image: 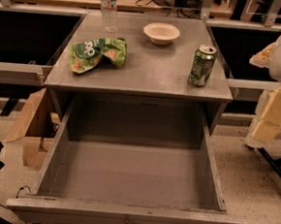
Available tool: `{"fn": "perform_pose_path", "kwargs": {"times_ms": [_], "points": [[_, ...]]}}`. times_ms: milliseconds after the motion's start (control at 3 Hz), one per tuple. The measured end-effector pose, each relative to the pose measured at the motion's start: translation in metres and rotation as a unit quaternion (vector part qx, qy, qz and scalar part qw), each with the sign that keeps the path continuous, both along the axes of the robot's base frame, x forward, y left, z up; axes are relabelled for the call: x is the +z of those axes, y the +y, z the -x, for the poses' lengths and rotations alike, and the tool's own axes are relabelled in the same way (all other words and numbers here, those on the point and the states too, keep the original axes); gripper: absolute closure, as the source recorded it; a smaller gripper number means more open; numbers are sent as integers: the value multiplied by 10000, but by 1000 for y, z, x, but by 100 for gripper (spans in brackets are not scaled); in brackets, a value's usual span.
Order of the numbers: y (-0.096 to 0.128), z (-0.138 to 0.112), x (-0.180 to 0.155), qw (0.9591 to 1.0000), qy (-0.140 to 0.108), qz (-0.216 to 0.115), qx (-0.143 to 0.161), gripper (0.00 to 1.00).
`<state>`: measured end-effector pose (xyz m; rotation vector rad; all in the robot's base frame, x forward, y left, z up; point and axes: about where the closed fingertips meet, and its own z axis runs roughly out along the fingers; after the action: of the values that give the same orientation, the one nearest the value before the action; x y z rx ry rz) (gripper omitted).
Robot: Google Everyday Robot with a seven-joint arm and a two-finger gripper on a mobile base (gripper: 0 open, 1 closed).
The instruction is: Place green can into top drawer
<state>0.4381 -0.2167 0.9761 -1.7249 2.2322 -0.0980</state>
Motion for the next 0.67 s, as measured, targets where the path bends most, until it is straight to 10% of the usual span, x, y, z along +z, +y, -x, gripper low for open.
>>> {"fn": "perform_pose_path", "kwargs": {"times_ms": [667], "points": [[-7,-19,2,9993,-255,-237,-102,0]]}}
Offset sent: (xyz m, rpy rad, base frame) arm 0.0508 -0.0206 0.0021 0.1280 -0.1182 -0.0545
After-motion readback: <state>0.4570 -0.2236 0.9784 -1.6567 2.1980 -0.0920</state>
